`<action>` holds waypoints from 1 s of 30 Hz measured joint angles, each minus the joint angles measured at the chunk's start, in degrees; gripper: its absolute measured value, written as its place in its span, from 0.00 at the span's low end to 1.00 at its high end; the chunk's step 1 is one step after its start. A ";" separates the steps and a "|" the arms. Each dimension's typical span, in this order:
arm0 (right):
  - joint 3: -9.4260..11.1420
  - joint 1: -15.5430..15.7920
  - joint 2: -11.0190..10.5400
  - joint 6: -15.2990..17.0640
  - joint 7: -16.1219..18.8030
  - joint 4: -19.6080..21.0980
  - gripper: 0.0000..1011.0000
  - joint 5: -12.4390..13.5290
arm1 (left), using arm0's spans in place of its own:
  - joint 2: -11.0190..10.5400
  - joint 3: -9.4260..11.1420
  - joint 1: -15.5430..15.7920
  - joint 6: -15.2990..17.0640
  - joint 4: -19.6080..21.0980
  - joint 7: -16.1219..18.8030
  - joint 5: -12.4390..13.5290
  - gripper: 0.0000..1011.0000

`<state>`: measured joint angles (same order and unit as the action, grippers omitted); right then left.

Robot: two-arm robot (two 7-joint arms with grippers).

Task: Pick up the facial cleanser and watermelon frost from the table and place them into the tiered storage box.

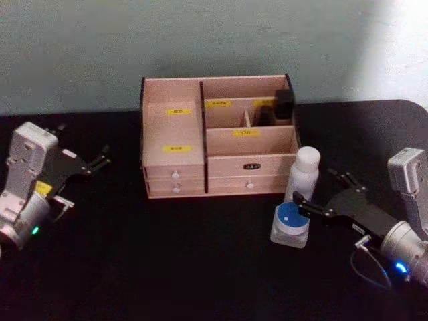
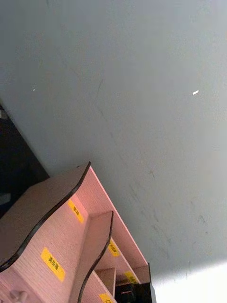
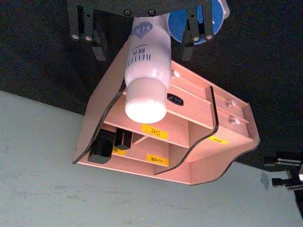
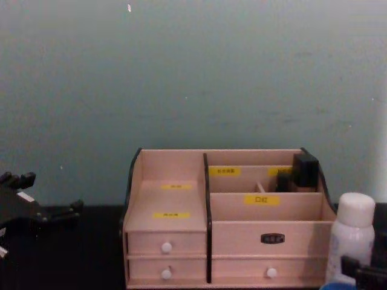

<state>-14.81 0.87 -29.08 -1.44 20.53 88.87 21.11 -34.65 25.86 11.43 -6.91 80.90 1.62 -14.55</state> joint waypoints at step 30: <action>0.26 -4.44 4.14 0.20 2.11 -5.23 0.99 -1.38 | 0.00 0.00 0.00 0.00 0.00 0.00 0.00 0.99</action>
<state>-14.55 -3.57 -24.94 -1.25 22.64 83.64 19.72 -34.65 25.86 11.43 -6.91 80.90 1.62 -14.55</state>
